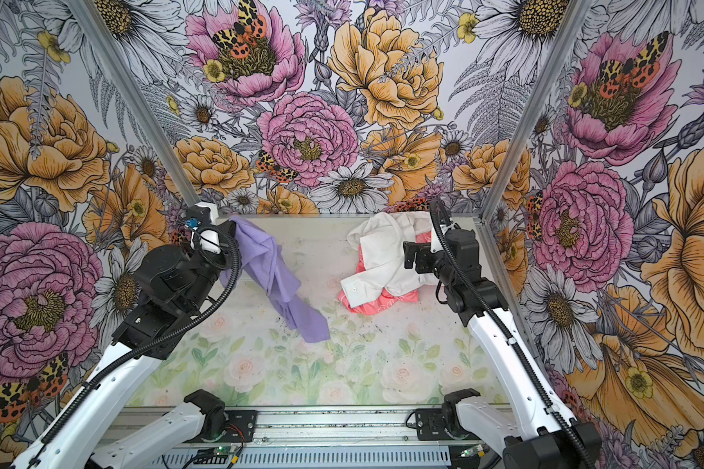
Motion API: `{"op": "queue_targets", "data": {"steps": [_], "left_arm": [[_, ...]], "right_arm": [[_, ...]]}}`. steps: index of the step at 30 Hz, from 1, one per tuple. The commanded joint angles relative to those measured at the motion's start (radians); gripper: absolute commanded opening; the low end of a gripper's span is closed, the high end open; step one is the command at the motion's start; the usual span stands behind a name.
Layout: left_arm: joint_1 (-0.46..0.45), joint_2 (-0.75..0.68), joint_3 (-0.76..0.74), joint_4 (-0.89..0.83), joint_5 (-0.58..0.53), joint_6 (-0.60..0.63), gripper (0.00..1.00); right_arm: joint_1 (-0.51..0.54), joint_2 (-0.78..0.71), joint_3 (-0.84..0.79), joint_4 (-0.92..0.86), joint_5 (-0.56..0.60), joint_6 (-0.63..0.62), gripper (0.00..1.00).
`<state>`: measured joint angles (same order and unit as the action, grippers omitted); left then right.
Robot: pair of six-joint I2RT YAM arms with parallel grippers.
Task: Pick out a specific cloth from the pile
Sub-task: 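Drag the purple cloth with the left gripper away from the pile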
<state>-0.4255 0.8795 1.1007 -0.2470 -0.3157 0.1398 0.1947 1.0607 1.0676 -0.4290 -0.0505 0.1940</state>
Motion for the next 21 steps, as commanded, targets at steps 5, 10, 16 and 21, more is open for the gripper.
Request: {"op": "queue_targets", "data": {"steps": [5,10,16,21], "left_arm": [[0.098,0.053,0.058,-0.023,-0.019,-0.050,0.00],[0.157,0.095,0.062,-0.033,0.033,-0.096,0.00],[0.207,0.129,0.081,-0.053,0.056,-0.117,0.00],[0.232,0.149,0.129,-0.077,0.068,-0.121,0.00]], "right_arm": [[-0.005,0.005,0.008,0.024,-0.073,0.000,1.00],[-0.005,0.010,0.008,0.030,-0.192,-0.022,1.00],[0.004,0.021,0.009,0.046,-0.332,-0.041,1.00],[0.033,0.022,0.010,0.063,-0.405,-0.068,0.99]]}}
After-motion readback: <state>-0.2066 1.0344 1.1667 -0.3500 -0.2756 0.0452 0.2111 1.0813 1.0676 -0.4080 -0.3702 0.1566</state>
